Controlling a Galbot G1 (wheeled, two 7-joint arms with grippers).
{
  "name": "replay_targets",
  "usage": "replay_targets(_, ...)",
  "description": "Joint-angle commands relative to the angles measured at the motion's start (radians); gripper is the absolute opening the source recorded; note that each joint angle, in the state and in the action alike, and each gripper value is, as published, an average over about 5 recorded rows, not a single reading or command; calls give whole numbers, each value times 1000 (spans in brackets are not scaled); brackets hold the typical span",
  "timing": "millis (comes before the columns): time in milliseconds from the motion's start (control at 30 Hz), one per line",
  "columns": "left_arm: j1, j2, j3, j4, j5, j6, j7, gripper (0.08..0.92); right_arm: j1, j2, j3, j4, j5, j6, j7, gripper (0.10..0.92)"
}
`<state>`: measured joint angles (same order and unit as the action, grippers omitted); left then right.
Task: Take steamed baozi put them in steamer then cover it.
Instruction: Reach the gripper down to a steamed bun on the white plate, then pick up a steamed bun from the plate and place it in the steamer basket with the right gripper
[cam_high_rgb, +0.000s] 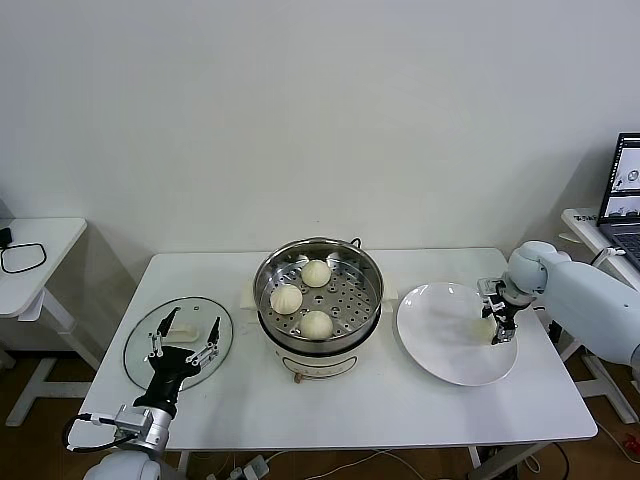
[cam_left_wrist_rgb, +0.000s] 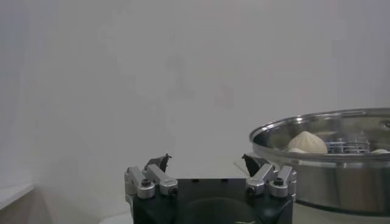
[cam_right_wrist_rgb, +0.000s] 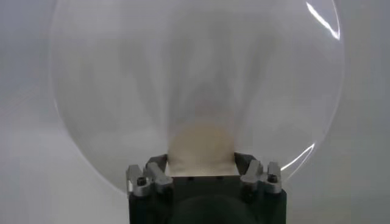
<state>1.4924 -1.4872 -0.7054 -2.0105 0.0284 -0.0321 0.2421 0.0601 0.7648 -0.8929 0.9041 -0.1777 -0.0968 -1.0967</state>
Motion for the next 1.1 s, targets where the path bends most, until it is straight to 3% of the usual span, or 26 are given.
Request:
replay_targets(33, 0, 0, 4, -4, 0, 1, -1, 823, 48, -28, -24, 39, 47, -13, -10, 687)
replay_targets(200, 2, -1, 13, -10, 4, 2, -3, 823, 208, -102, -143, 169, 217, -93, -35, 685)
replay_targets(367, 1, 6, 21, -14, 8, 2, -3, 823, 586, -154, -483, 373, 478, -203, -53, 680)
replay_targets(700, -13, 18, 31, -6, -1, 1, 5, 823, 1091, -40, -856, 654, 802, -343, -39, 687)
replay_targets(867, -16, 26, 24, -6, -12, 0, 11, 823, 1111, 66, -866, 696, 890, -393, -10, 687)
replay_targets(1100, -17, 26, 8, -4, -19, -1, 15, 823, 979, 230, -765, 630, 933, -417, 37, 687)
